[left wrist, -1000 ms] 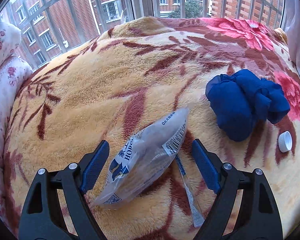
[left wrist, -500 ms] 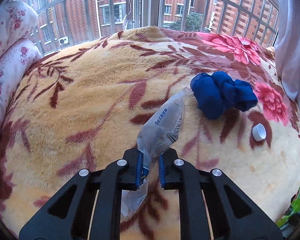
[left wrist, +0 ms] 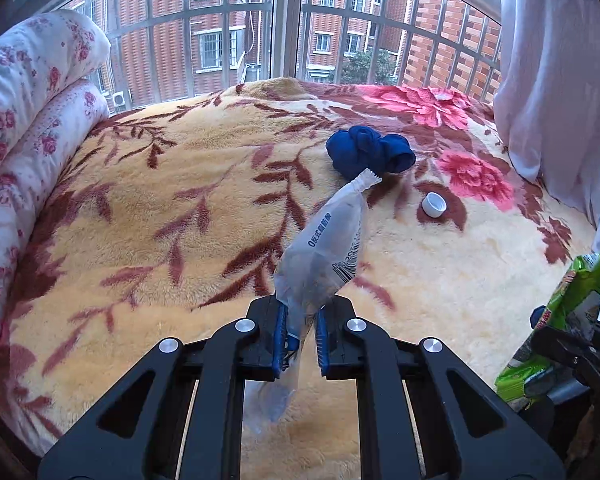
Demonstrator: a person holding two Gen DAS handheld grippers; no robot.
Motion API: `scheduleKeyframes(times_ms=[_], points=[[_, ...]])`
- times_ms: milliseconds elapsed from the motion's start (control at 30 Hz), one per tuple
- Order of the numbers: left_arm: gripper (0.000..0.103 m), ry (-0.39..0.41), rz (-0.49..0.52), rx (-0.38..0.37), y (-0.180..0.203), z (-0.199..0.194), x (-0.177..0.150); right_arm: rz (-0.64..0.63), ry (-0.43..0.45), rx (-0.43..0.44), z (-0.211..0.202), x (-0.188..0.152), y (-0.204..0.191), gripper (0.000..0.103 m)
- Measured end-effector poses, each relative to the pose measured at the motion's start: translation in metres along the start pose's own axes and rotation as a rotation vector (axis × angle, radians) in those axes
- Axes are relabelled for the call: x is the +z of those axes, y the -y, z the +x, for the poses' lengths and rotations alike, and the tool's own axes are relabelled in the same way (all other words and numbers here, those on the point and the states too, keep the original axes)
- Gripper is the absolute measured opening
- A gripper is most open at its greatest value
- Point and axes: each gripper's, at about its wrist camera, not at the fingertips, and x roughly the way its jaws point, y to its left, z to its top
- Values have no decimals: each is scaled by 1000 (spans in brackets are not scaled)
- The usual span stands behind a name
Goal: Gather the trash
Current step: 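Carry the snack bag and plastic wrapper down toward the orange bin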
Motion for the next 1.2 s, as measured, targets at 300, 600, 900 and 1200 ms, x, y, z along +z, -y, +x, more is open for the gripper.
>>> scheduleKeyframes(times_ms=[300, 600, 900, 1200], points=[[11, 4, -9, -77, 15, -51, -46, -88, 11, 6, -33, -15, -33, 28], [11, -47, 79, -80, 26, -85, -124, -180, -87, -11, -65, -71, -50, 28], [11, -179, 148, -59, 32, -68, -187, -158, -268, -17, -53, -141, -44, 29], [11, -335, 197, -49, 36, -29, -229, -170, -426, -34, -13, -191, -37, 29]])
